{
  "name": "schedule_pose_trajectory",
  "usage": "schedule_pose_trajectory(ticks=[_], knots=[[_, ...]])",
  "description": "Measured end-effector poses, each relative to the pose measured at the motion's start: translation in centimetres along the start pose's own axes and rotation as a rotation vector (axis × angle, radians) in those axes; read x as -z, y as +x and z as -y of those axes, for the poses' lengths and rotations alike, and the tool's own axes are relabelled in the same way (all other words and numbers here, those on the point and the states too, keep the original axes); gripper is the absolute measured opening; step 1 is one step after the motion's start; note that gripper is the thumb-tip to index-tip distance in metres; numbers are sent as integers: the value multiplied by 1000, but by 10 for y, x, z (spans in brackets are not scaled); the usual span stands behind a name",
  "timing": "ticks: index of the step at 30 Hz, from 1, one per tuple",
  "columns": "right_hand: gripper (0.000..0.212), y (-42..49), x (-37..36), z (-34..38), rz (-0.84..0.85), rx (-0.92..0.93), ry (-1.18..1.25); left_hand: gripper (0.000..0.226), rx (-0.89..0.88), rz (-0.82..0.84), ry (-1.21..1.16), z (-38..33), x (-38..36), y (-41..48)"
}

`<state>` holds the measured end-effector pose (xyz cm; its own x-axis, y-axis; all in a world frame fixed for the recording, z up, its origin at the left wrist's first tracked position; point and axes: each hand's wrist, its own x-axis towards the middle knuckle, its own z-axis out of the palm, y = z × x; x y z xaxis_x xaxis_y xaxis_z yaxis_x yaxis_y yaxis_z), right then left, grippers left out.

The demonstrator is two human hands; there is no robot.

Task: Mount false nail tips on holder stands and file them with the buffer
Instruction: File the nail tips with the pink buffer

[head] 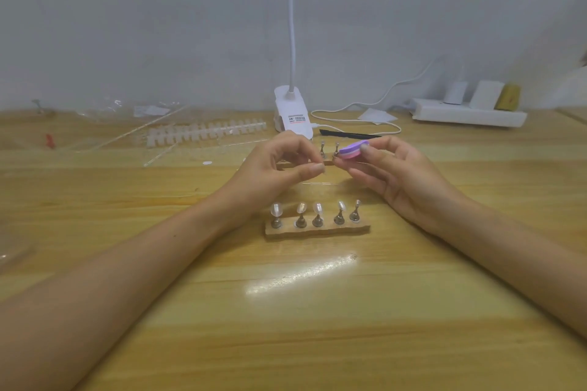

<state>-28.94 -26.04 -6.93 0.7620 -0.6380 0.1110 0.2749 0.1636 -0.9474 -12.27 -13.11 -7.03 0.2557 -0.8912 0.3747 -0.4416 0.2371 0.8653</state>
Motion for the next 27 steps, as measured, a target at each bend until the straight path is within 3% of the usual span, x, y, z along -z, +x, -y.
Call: schedule_pose_trajectory(ticks=[2, 4, 9, 14, 16, 19, 21, 27], knots=[[35, -1, 1, 2, -8, 9, 17, 9, 26, -29, 21, 0, 1, 1], [34, -2, 3, 4, -11, 35, -83, 9, 52, -17, 27, 0, 1, 0], [17, 1, 25, 13, -121, 104, -628, 9, 69, -7, 10, -1, 2, -1], [23, -1, 36, 16, -74, 112, -1025, 9, 77, -15, -21, -3, 1, -1], [32, -5, 30, 15, -58, 213, -1229, 8, 80, -15, -38, -4, 2, -1], [32, -13, 10, 19, 89, 472, -1090, 8, 77, -8, -57, -5, 1, -2], [29, -19, -5, 20, 184, 525, -1014, 10, 66, 0, -75, -6, 1, -3], [19, -24, -24, 20, 91, 755, -1131, 3, 67, 2, -142, -18, -1, -5]])
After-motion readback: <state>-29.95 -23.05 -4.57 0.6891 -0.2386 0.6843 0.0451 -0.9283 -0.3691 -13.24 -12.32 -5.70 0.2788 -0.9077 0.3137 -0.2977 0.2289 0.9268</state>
